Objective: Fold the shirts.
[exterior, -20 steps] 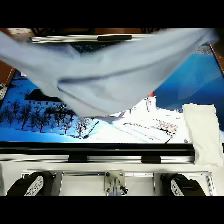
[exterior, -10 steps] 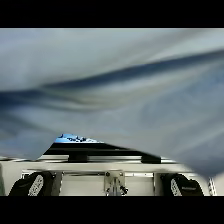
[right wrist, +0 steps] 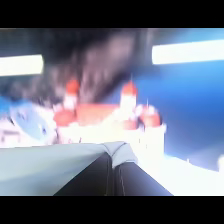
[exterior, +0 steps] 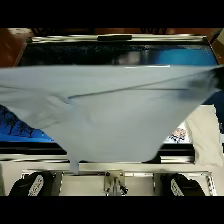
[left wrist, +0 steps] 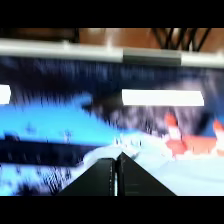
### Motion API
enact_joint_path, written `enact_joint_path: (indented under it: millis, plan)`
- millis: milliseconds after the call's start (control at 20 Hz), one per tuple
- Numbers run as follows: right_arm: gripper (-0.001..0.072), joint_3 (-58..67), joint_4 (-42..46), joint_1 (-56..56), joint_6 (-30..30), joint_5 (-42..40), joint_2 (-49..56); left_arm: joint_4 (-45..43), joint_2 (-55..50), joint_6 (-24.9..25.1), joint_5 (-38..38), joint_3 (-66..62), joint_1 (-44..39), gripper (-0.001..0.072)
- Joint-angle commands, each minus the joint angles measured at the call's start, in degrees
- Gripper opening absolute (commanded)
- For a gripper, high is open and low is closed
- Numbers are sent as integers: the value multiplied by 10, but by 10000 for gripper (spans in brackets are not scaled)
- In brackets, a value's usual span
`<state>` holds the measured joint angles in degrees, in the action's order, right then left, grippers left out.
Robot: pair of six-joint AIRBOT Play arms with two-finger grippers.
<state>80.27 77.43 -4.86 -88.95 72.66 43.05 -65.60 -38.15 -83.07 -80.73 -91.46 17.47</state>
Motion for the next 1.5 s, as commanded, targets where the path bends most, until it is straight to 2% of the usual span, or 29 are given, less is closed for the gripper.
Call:
enact_joint_path:
  millis: [0,150,300,400,500,700,750,800,850,900,1000,1100,1150,1200,1250,1300,1400,1450]
  plan:
    - [64,-143,-21,0,-13,-107,68,57,-12,45,77,176,-15,32]
    - [64,-168,-102,0,-30,-254,168,152,-74,84,266,274,-63,31]
    - [64,-168,-233,16,-29,-399,265,169,-181,85,410,281,-129,31]
    - [65,-168,-268,43,-30,-468,315,173,-243,85,478,281,-163,31]
    - [65,-168,-275,72,-30,-482,357,173,-304,80,490,281,-189,32]
    - [78,-168,-275,99,-29,-432,401,181,-379,63,423,281,-211,34]
    - [199,-168,-275,96,-29,-424,398,181,-382,63,404,281,-208,72]
    - [447,-167,-275,88,-28,-415,388,180,-380,64,376,278,-200,262]
    - [524,-165,-273,74,-12,-397,372,178,-378,67,336,268,-185,538]
    - [524,-162,-269,56,7,-373,352,164,-377,77,279,249,-163,703]
    - [522,-160,-230,9,18,-309,303,77,-377,76,163,201,-112,689]
    - [521,-160,-159,-41,18,-207,259,-40,-377,57,61,167,-64,664]
    - [521,-160,-117,-60,17,-148,249,-72,-377,40,22,165,-42,551]
    - [520,-160,-75,-75,18,-84,247,-79,-377,32,-14,173,-20,379]
    - [521,-163,-33,-87,18,-23,249,-71,-377,21,-33,189,-5,365]
    - [521,-170,-7,-93,21,16,251,-47,-377,20,-43,214,2,408]
    - [522,-199,-2,-100,30,39,254,3,-378,33,-36,279,-3,655]
    - [522,-213,-11,-100,29,34,254,24,-379,42,-21,315,-12,681]
